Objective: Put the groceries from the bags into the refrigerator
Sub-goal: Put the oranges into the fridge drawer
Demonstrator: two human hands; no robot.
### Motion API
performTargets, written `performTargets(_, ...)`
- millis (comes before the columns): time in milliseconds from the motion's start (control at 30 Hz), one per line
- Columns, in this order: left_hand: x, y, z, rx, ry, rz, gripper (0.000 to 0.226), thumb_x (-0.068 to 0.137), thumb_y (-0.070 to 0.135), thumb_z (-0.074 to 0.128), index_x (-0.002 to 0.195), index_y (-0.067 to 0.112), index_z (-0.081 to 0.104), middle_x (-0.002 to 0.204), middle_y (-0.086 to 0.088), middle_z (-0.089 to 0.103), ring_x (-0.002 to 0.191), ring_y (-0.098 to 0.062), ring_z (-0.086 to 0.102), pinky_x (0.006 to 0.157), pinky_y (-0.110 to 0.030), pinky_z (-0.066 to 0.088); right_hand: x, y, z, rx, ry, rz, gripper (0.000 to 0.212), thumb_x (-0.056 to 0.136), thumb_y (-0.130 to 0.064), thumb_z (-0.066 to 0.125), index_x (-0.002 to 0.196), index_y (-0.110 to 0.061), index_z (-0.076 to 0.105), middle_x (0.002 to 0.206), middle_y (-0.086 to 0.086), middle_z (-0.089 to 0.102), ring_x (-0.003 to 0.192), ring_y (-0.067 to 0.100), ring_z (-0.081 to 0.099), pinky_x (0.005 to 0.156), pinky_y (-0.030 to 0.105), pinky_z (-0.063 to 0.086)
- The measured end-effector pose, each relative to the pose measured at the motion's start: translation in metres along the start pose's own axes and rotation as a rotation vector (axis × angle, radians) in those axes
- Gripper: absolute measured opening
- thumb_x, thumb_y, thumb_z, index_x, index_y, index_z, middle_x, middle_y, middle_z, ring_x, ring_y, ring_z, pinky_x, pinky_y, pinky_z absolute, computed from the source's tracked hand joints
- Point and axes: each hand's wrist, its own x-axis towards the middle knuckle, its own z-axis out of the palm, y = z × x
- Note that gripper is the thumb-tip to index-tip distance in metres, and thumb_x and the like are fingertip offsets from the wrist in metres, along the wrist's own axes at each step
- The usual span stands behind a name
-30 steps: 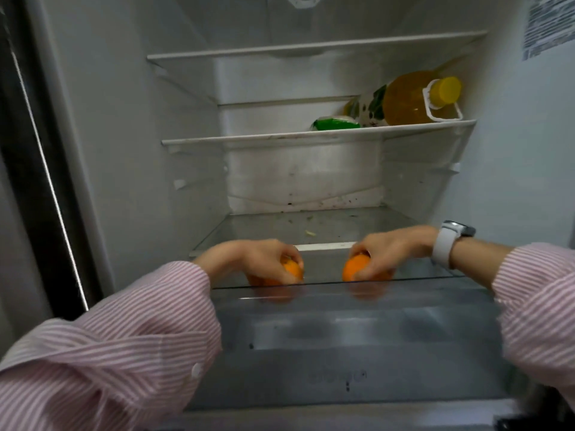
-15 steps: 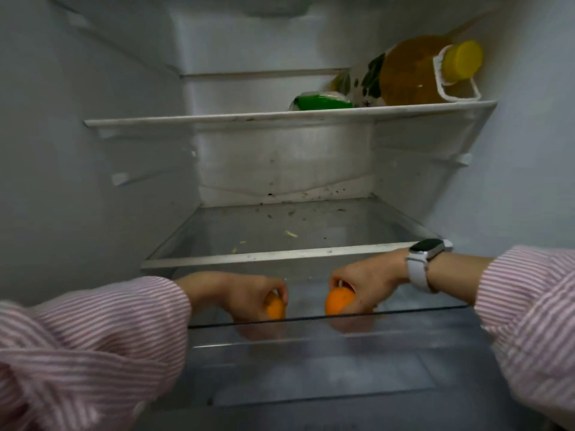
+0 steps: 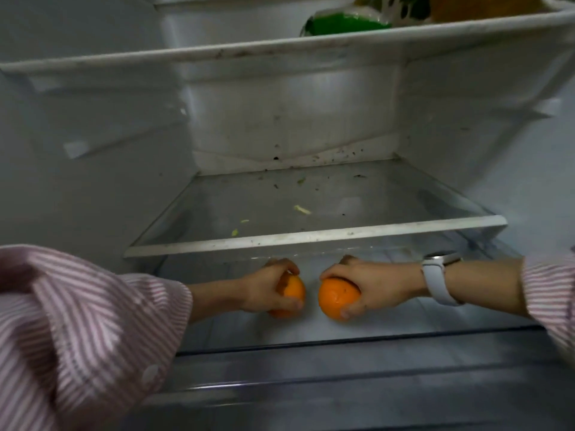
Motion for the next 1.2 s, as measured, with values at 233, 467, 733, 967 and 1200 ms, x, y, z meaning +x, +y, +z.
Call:
performTargets(233, 0.0, -0.001, -0.003, 0.111, -0.085, -0.023, 0.085, 0.082, 0.036, 0.067, 0.146, 0.011, 0.017, 0.151, -0.006, 0.026, 0.136, -0.018, 0.03, 0.104, -0.02, 0.026, -0.001, -0.002, -0.003, -0.029, 0.014, 0.045, 0.074, 0.085, -0.035, 0.061, 0.143, -0.02, 0.018, 0.142, 0.008, 0.03, 0.125, 0.021, 0.039, 0.094, 0.021, 0.033)
performTargets(467, -0.006, 0.009, -0.016, 0.333, -0.258, -0.095, 0.107, 0.08, 0.049, 0.064, 0.146, 0.015, -0.013, 0.156, -0.009, -0.013, 0.144, -0.024, 0.0, 0.117, -0.038, 0.015, -0.009, -0.008, -0.013, -0.037, -0.109, 0.091, 0.085, 0.087, -0.038, 0.057, 0.147, -0.02, 0.0, 0.154, 0.003, 0.018, 0.138, 0.02, 0.026, 0.108, 0.027, 0.024)
performTargets(733, -0.043, 0.066, -0.068, 0.415, -0.371, -0.114, 0.059, 0.088, 0.044, 0.054, 0.139, 0.021, 0.037, 0.144, -0.003, 0.038, 0.129, -0.022, 0.04, 0.107, -0.04, 0.035, -0.043, -0.05, -0.063, -0.076, -0.211, 0.116, 0.053, 0.094, -0.037, 0.043, 0.143, -0.025, 0.027, 0.145, -0.003, 0.038, 0.129, 0.017, 0.041, 0.109, 0.031, 0.032)
performTargets(967, -0.083, 0.084, -0.09, 0.197, 0.475, 0.041, 0.03, 0.09, 0.039, 0.054, 0.112, 0.022, 0.063, 0.11, -0.002, 0.065, 0.102, -0.02, 0.06, 0.086, -0.032, 0.048, -0.089, -0.08, -0.077, 0.03, 0.516, -0.037, 0.03, 0.095, -0.026, 0.043, 0.121, -0.02, 0.057, 0.115, -0.003, 0.064, 0.102, 0.013, 0.06, 0.092, 0.03, 0.046)
performTargets(1200, -0.125, 0.111, -0.042, 0.264, 1.08, 0.066, 0.036, 0.09, 0.031, 0.051, 0.123, 0.018, 0.054, 0.121, -0.008, 0.057, 0.112, -0.03, 0.052, 0.088, -0.042, 0.041, -0.11, -0.093, -0.029, 0.059, 1.207, -0.094, 0.027, 0.09, -0.018, 0.045, 0.109, -0.012, 0.063, 0.113, 0.008, 0.066, 0.108, 0.026, 0.057, 0.093, 0.034, 0.042)
